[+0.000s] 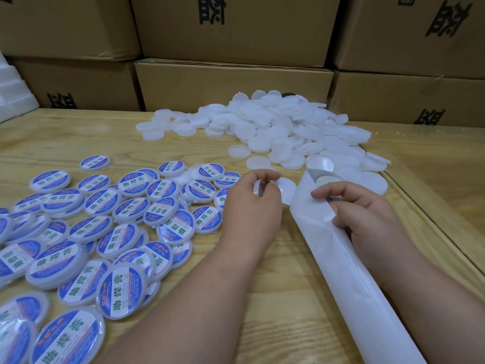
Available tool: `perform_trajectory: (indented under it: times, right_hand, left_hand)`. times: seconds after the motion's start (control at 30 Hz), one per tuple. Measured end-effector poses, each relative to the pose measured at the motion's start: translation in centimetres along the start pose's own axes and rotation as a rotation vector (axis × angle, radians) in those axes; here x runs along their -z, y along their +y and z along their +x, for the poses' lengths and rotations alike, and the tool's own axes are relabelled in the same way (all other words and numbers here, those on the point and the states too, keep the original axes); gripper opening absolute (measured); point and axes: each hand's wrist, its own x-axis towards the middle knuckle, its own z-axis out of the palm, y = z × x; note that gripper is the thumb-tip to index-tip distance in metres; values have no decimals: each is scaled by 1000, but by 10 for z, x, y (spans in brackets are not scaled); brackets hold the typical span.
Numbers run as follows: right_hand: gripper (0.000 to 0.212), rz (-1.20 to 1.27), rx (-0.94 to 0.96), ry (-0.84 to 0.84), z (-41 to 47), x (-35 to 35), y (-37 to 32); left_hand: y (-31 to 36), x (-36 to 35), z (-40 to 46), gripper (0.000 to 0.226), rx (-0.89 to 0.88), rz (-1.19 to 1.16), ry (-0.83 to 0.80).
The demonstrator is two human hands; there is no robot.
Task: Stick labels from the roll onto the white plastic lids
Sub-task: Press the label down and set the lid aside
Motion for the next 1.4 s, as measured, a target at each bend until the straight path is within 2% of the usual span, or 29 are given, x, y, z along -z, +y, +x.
perform_trajectory:
  times: [0.2,0.3,0.4,0.57,0.67,0.87,0.97,1.07,1.17,1.23,1.3,1.4]
  right_hand:
    - [31,38,91,28,-1,-2,0]
    - [25,-20,219,74,0,-4,2]
    - [30,-104,343,90,0,-6,4]
    - [24,-130,381,100,1,-7,5]
    - [28,-146,395,133,0,-7,4]
    - [27,-167,403,166,-2,-7,3]
    - [25,-168,397,162,-1,-8,2]
    - [23,-149,393,187,-1,-9,2]
    - [23,-87,384,208,-2,-9,0]
    - [24,-15,337,208,-1,-9,-2]
    - [22,117,237,179,0,-8,-3]
    - [16,300,88,96,3,-3,-5]
  left_hand:
    - [4,3,0,20,53,-103,40]
    - [6,3,-2,20,58,-114,-5]
    - [8,3,-4,18,61,-125,-72]
    - [8,2,-7,17,46,-127,-149]
    - [7,2,-6,19,30,-101,-181]
    - [3,3,-3,19,34,-101,-202]
    - [4,2,-3,20,30,-173,-236]
    - [6,3,-5,25,-20,-292,-287]
    - [5,7,-3,35,-39,-284,-327]
    - [5,7,-2,41,0,-320,-313]
    - [5,5,-1,36,58,-335,-266]
    - [-2,3,2,32,12,-94,-168]
